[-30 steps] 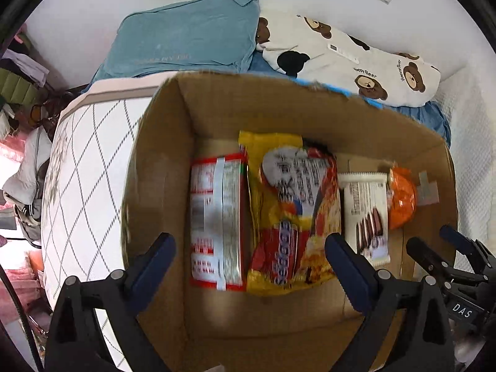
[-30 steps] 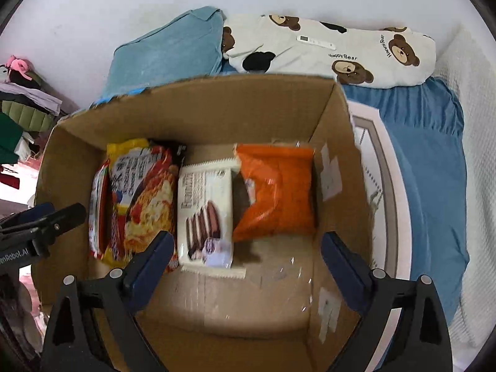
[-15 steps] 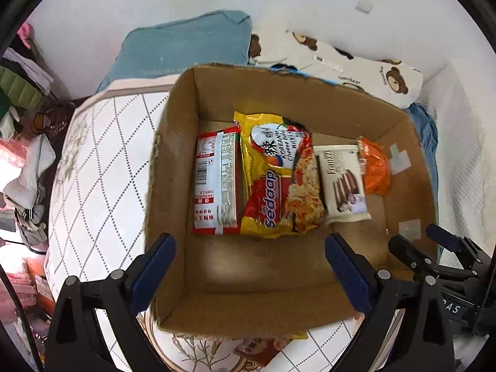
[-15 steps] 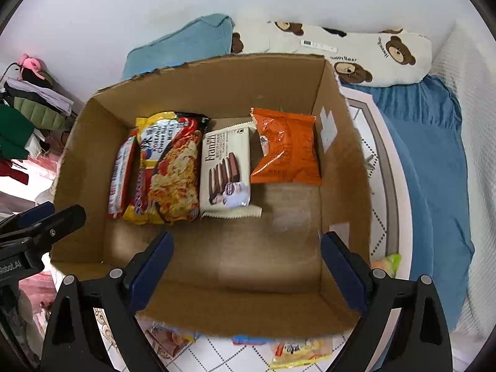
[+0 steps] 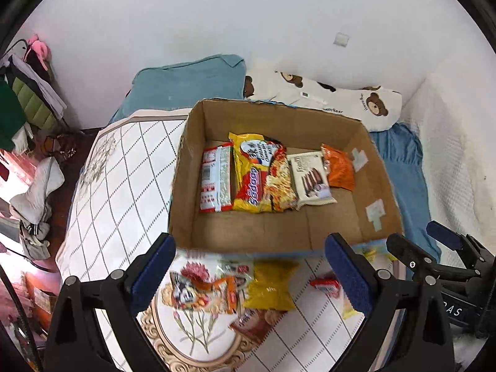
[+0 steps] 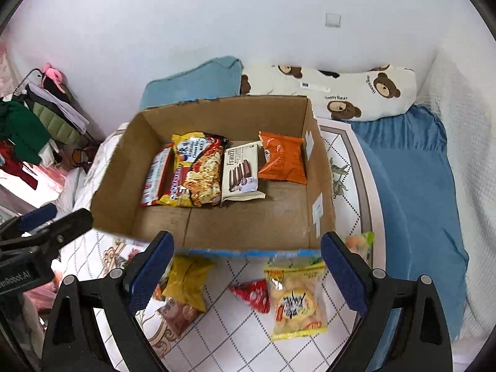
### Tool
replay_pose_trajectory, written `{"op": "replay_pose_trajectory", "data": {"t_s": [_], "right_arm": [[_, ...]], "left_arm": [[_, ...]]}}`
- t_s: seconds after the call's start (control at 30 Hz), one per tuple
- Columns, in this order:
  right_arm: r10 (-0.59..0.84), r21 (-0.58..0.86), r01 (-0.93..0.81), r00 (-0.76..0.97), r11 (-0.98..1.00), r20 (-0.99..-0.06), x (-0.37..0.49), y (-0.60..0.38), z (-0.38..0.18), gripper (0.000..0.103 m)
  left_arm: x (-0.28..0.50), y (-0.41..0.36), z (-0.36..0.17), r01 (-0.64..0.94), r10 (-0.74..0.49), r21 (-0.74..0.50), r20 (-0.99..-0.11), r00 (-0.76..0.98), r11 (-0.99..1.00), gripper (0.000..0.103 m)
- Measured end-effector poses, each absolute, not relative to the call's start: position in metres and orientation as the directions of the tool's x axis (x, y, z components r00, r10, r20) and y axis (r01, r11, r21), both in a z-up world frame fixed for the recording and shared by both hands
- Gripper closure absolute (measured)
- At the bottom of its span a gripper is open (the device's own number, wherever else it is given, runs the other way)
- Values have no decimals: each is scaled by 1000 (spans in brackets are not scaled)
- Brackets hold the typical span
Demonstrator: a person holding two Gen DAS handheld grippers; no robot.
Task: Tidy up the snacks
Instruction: 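Carry both packs into the box and open both tools, then grasp the yellow bag with left tool while right tool grasps the cracker bag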
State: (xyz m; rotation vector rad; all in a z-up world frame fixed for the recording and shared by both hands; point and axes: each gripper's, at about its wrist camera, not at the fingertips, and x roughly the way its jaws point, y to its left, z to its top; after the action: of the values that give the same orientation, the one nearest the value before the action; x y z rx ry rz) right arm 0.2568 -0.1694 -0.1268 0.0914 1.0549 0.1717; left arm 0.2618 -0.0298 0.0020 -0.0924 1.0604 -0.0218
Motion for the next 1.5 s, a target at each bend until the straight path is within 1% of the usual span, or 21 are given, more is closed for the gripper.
{"op": "replay_pose_trajectory", "data": {"t_s": [0.17,0.3,0.4,0.5,0.53,0.57,0.6,0.7,0.83,1.0,1.03,1.07,1.1,1.13,1.17,1.2,1.27,1.33,1.5], "right_arm": [[216,195,-95,510,976,-832,224,-175,-113,5],[238,238,-64,493,969,-837,206,-185,-123,5],[250,274,-9,442,962,-862,198,-199,-154,5],[234,278,58,393,959,-889,198,-216,-194,6],[226,275,82,377,958,-898,198,-222,-208,13],[226,279,100,362,955,-904,199,-227,-220,25],[228,281,109,347,954,-910,200,-231,-231,27],[222,270,121,311,955,-924,203,-236,-256,28],[199,236,111,272,965,-942,212,-236,-278,27],[125,147,81,230,986,-965,225,-228,-301,27],[118,138,75,223,988,-968,229,-226,-306,27],[115,134,71,218,988,-969,232,-225,-310,28],[112,129,67,214,989,-970,235,-224,-313,28],[114,130,60,213,990,-970,237,-223,-316,32],[118,133,55,213,990,-970,238,-222,-317,36],[117,130,48,211,990,-970,239,-220,-318,37],[108,117,32,211,993,-972,239,-216,-316,43],[106,111,15,202,994,-974,234,-214,-314,47],[153,156,8,131,988,-979,205,-217,-317,48]], "left_arm": [[234,-33,11,-22,-74,-100,-856,512,995,4],[217,-27,7,-46,-69,-109,-852,520,993,4],[215,-19,-15,-79,-38,-86,-877,478,993,4],[221,-15,-54,-96,-16,-59,-917,399,994,4],[223,-15,-66,-94,-18,-57,-926,376,994,5],[227,-17,-78,-89,-23,-58,-936,351,994,4],[230,-20,-93,-81,-34,-62,-948,318,995,4],[238,-35,-124,-42,-62,-76,-963,260,996,6],[254,-59,-150,15,-80,-78,-971,225,997,6],[275,-80,-172,59,-69,-59,-981,180,996,7],[277,-82,-175,62,-62,-52,-982,179,997,9],[281,-85,-178,70,-59,-47,-982,181,996,22],[283,-87,-181,75,-55,-42,-984,172,996,32],[285,-89,-184,80,-47,-34,-986,161,996,48],[285,-91,-186,87,-40,-27,-987,153,996,54],[285,-93,-188,94,-37,-22,-988,152,995,56],[279,-95,-187,96,-31,-15,-987,161,995,58],[271,-93,-186,86,-36,-23,-987,156,996,59],[228,-88,-186,47,-72,-67,-991,111,997,59]]}}
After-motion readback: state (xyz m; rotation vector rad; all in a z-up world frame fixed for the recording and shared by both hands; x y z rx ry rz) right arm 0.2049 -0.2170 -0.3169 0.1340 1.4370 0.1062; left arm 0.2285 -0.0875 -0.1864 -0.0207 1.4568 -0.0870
